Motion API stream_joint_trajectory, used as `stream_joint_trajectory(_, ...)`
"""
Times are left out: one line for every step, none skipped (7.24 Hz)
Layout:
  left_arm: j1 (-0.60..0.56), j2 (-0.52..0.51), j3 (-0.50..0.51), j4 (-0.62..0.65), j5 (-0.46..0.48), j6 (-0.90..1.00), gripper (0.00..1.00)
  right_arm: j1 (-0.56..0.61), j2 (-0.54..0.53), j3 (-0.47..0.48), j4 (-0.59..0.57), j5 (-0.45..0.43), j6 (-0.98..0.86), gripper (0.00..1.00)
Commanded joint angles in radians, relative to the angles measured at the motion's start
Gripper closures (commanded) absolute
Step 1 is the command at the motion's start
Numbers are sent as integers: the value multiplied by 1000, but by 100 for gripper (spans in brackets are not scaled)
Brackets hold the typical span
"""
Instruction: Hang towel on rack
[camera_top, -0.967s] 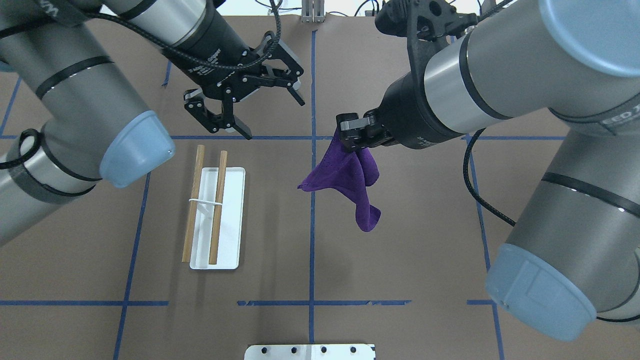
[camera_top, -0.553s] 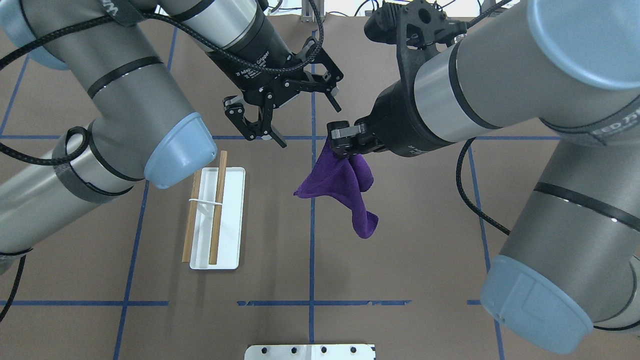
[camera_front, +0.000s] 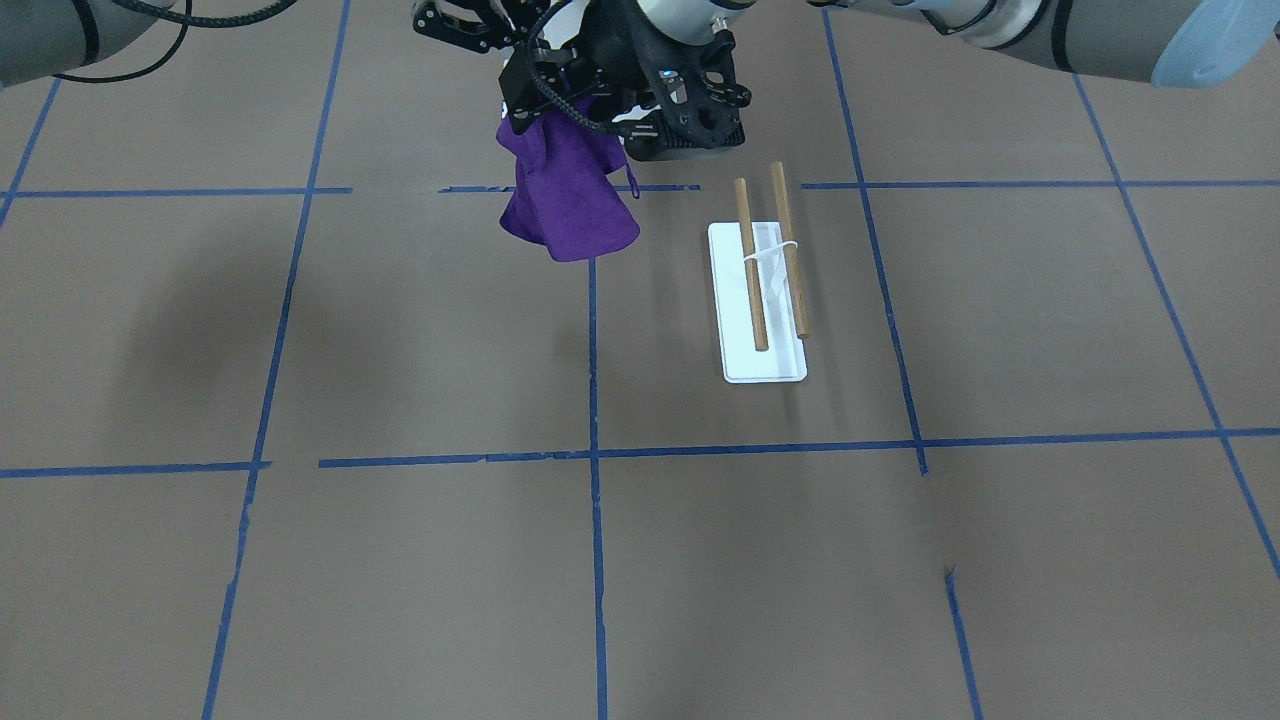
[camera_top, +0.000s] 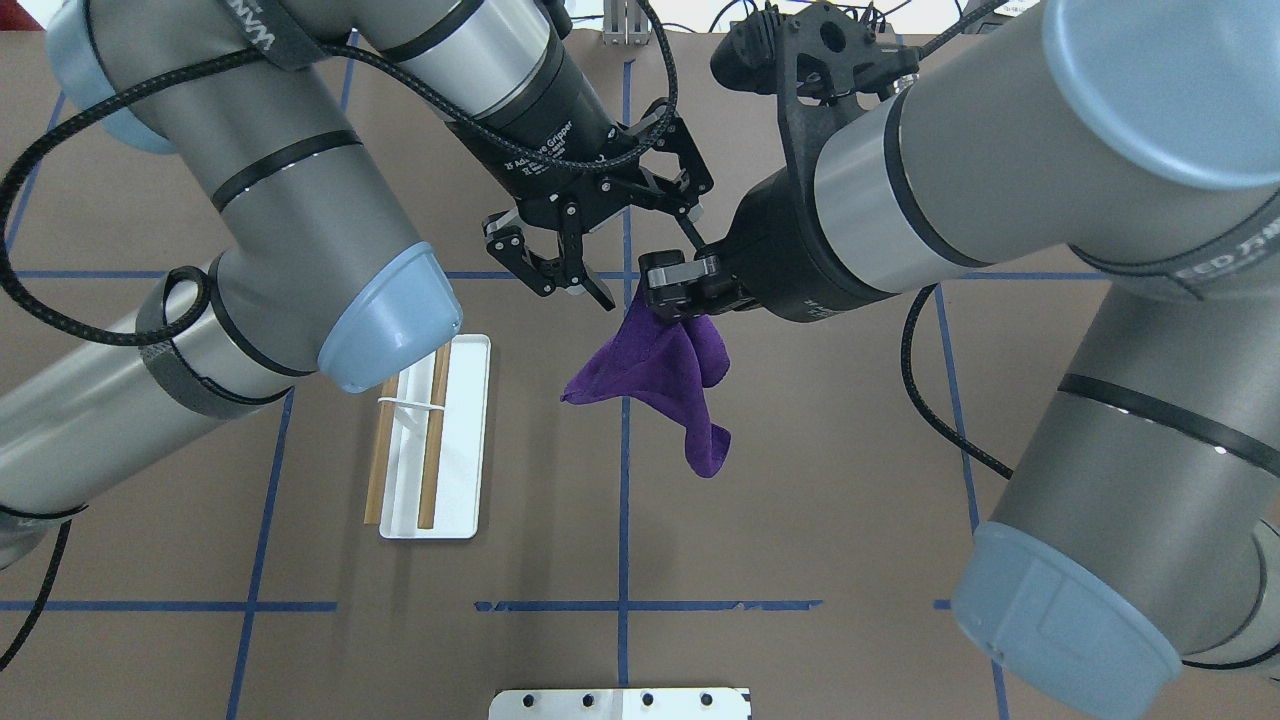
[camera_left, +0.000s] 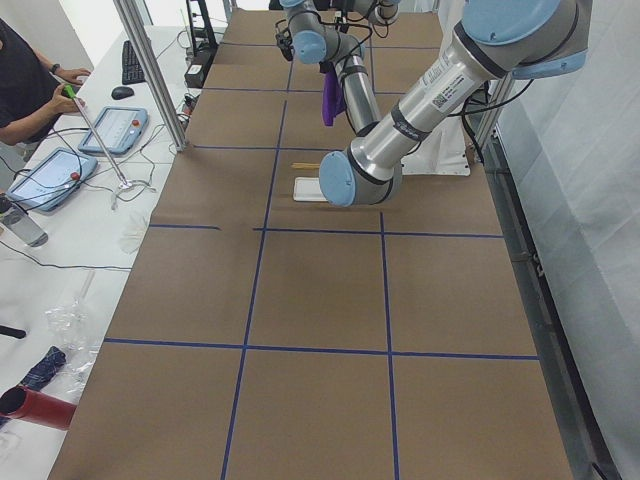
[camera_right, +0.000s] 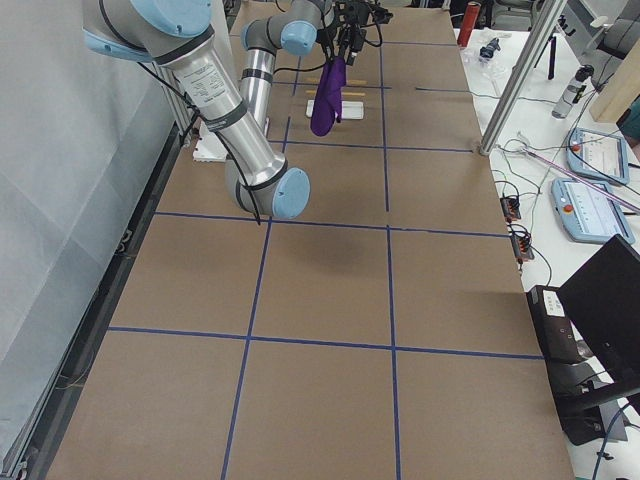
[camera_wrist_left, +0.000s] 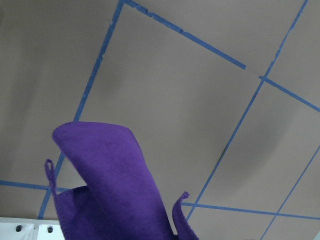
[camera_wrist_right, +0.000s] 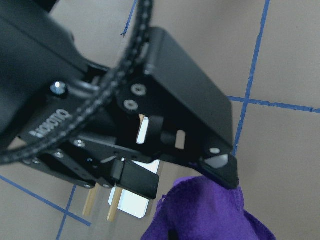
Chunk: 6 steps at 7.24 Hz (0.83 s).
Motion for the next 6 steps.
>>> stream_joint_trajectory(14, -2, 2, -19, 0, 0, 69, -2, -1, 2, 0, 1, -13, 100)
stream_joint_trajectory(14, -2, 0, -21, 0, 1, 93, -5, -1, 2, 0, 1, -15, 100)
stream_joint_trajectory(14, -2, 0, -25, 0, 1, 100, -5, -1, 2, 0, 1, -15, 100)
stream_joint_trajectory(14, 0, 0, -38, 1, 1, 100, -5, -1, 5, 0, 1, -15, 100)
stream_joint_trajectory(14, 0, 0, -38, 3, 1, 100, -5, -2, 5, 0, 1, -15, 100)
stream_joint_trajectory(14, 1, 0, -38, 4, 1, 100, -5, -2, 6, 0, 1, -15, 100)
